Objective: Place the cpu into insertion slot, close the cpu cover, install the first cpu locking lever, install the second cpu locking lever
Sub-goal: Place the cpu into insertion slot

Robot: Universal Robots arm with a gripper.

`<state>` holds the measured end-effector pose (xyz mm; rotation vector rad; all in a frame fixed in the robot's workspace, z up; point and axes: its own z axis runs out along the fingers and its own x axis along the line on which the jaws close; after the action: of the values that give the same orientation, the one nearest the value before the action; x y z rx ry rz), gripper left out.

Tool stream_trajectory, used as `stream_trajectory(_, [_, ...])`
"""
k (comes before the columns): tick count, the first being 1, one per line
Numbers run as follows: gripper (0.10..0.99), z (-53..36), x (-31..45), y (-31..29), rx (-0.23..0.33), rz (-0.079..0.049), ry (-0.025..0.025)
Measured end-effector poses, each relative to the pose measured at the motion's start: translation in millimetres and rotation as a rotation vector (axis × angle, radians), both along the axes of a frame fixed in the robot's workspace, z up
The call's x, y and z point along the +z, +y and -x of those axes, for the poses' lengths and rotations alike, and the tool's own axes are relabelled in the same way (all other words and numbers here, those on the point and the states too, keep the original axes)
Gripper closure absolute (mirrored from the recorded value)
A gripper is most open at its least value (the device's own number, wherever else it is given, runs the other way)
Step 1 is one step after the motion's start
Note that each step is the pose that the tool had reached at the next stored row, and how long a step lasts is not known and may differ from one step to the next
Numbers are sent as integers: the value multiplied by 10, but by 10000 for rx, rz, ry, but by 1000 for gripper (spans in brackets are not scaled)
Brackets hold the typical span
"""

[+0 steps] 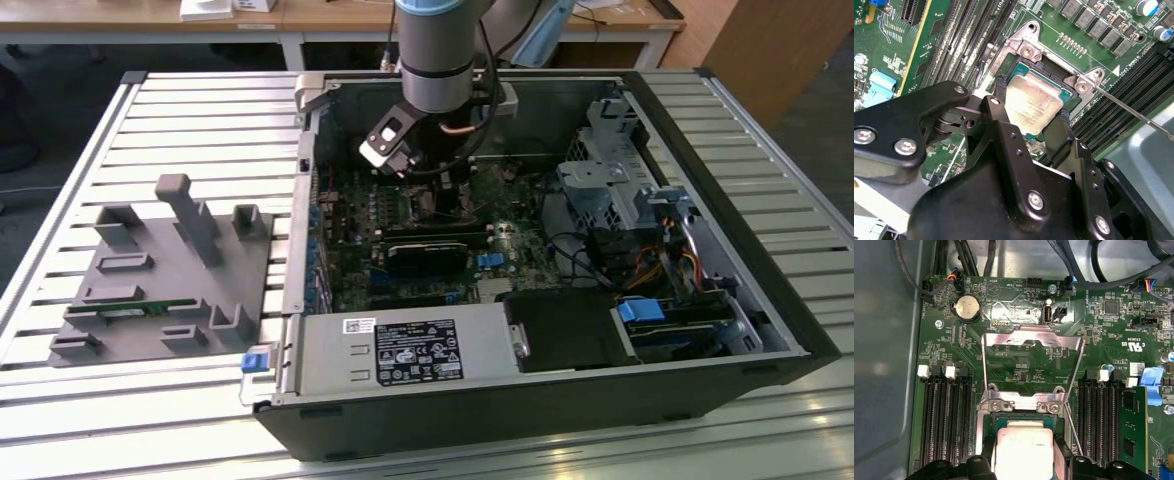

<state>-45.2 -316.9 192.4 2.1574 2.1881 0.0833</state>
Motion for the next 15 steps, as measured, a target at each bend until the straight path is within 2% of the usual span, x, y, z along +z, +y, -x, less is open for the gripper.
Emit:
stream_trajectory(12, [533, -1, -4, 1, 1, -5, -3])
stream_trajectory(13, [471, -1, -4, 1, 0, -3, -2])
stream_trajectory(15, [471, -1, -1, 1, 1, -5, -4])
